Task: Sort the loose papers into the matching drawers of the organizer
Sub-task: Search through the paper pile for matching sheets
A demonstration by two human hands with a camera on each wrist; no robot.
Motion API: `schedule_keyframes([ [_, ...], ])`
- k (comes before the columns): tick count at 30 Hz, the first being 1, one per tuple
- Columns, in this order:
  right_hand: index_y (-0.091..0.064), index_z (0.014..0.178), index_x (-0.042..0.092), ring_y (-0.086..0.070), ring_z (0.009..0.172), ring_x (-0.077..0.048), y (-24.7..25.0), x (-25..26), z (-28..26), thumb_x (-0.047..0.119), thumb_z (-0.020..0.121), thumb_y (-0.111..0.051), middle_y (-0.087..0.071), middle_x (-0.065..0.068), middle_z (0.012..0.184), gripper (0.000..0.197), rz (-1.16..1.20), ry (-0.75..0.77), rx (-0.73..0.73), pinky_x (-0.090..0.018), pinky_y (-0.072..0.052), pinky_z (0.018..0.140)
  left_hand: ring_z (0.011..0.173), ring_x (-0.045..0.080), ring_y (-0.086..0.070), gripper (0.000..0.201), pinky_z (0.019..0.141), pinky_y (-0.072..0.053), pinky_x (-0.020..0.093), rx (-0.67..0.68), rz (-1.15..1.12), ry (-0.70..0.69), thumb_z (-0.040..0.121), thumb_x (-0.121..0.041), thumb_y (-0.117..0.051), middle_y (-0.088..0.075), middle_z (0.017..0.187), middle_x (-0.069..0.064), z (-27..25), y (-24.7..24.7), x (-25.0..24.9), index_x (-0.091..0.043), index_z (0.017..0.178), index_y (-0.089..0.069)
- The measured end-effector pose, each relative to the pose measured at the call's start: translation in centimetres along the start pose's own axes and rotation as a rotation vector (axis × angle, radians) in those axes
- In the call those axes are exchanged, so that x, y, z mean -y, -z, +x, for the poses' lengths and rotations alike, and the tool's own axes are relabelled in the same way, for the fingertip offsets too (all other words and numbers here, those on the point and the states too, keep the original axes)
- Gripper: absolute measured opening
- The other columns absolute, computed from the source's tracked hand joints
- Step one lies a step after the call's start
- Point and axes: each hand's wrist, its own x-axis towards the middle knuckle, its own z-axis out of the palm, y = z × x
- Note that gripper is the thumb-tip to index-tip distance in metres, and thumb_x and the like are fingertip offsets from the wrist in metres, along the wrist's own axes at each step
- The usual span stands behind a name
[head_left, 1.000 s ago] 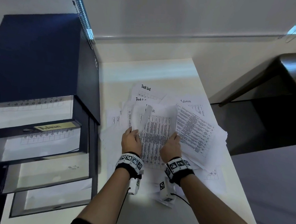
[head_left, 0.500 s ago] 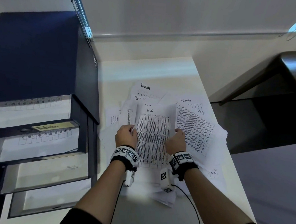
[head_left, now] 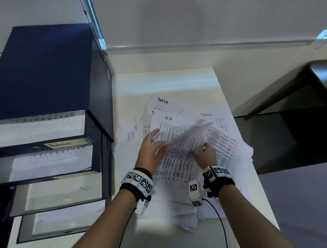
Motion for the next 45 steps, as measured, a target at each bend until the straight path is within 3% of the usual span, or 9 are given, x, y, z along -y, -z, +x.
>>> schedule_keyframes([
  [5, -0.060, 0.098, 0.013, -0.059, 0.082, -0.018, 4.7, 4.6, -3.0, 0.017, 0.086, -0.071, -0.065, -0.004, 0.095, 0.017, 0.379, 0.196, -0.155, -0.028, -0.044, 0.071, 0.071, 0.012, -0.065, 0.008, 0.059, -0.053, 0.032, -0.189, -0.215, -0.040, 0.098, -0.028, -0.059, -0.069, 0.081, -0.004, 0.2, 2.7, -5.4, -0.025, 0.105, -0.061],
  [9, -0.061, 0.090, 0.015, -0.062, 0.069, -0.012, 7.9, 7.0, -5.5, 0.007, 0.086, -0.069, -0.071, -0.001, 0.089, 0.013, 0.617, 0.481, -0.108, -0.023, -0.053, 0.060, 0.086, 0.012, -0.072, 0.026, 0.069, -0.060, 0.027, -0.324, -0.376, -0.071, 0.088, -0.018, -0.074, -0.073, 0.096, -0.004, 0.5, 5.2, -7.3, -0.020, 0.109, -0.058],
  [15, -0.070, 0.104, 0.014, -0.058, 0.067, -0.007, 5.9, 2.9, -8.3, 0.018, 0.086, -0.074, -0.067, 0.008, 0.085, 0.018, 0.180, 0.432, 0.056, -0.007, -0.043, 0.056, 0.088, 0.000, -0.066, 0.027, 0.086, -0.055, 0.023, -0.011, -0.078, 0.204, 0.090, -0.028, -0.070, -0.072, 0.106, -0.006, -1.6, 4.7, -1.1, -0.020, 0.114, -0.065],
  [21, -0.062, 0.085, 0.001, -0.063, 0.068, -0.031, 4.8, 4.7, -9.9, 0.047, 0.090, -0.062, -0.065, -0.019, 0.076, 0.046, 0.090, 0.489, 0.055, -0.033, -0.051, 0.059, 0.107, 0.015, -0.065, 0.024, 0.087, -0.048, 0.015, -0.062, -0.122, 0.253, 0.100, -0.035, -0.054, -0.067, 0.102, -0.013, -4.3, 6.1, -2.5, -0.018, 0.112, -0.064],
  [26, -0.035, 0.149, 0.021, -0.056, 0.124, -0.013, 7.2, 11.8, -14.0, 0.022, 0.096, -0.061, -0.055, 0.007, 0.139, 0.059, 0.348, 0.681, 0.097, -0.028, -0.045, 0.103, 0.116, 0.006, -0.059, 0.051, 0.100, -0.049, 0.030, -0.343, -0.298, 0.135, 0.095, -0.033, -0.063, -0.059, 0.134, -0.010, -6.2, 12.1, -7.9, -0.030, 0.142, -0.043],
  [30, -0.016, 0.154, 0.042, -0.052, 0.124, 0.000, 7.7, 16.8, -18.8, 0.015, 0.097, -0.060, -0.050, 0.020, 0.142, 0.077, 0.471, 0.804, 0.349, -0.009, -0.044, 0.093, 0.096, 0.022, -0.072, 0.061, 0.082, -0.059, 0.042, -0.448, -0.332, 0.106, 0.093, -0.019, -0.064, -0.066, 0.126, 0.006, -9.7, 20.2, -10.7, -0.045, 0.142, -0.037],
  [37, -0.055, 0.135, 0.012, -0.064, 0.116, -0.025, 1.2, 20.1, -27.7, -0.003, 0.093, -0.057, -0.065, -0.009, 0.129, 0.045, 0.564, 0.366, 1.055, -0.032, -0.055, 0.092, 0.109, 0.021, -0.067, 0.051, 0.085, -0.056, 0.035, -0.530, -0.519, 0.252, 0.088, 0.005, -0.052, -0.065, 0.127, 0.004, -19.3, 30.5, -11.2, -0.021, 0.132, -0.059],
  [41, -0.058, 0.133, 0.002, -0.050, 0.131, -0.019, -2.5, 20.1, -31.3, -0.002, 0.091, -0.060, -0.054, -0.006, 0.141, 0.043, 0.377, 0.376, 1.085, -0.026, -0.041, 0.109, 0.105, 0.023, -0.068, 0.044, 0.079, -0.057, 0.031, -0.582, -0.501, 0.379, 0.090, -0.001, -0.056, -0.067, 0.121, 0.006, -23.7, 33.0, -9.4, -0.025, 0.126, -0.062],
  [45, -0.052, 0.135, -0.006, -0.059, 0.118, -0.020, -4.5, 20.2, -32.3, -0.006, 0.093, -0.056, -0.057, -0.015, 0.134, 0.042, 0.451, 0.298, 1.049, -0.016, -0.056, 0.072, 0.101, 0.021, -0.069, 0.036, 0.088, -0.055, 0.034, -0.520, -0.445, 0.491, 0.092, -0.018, -0.066, -0.069, 0.119, 0.008, -26.2, 34.0, -6.0, -0.022, 0.128, -0.060],
])
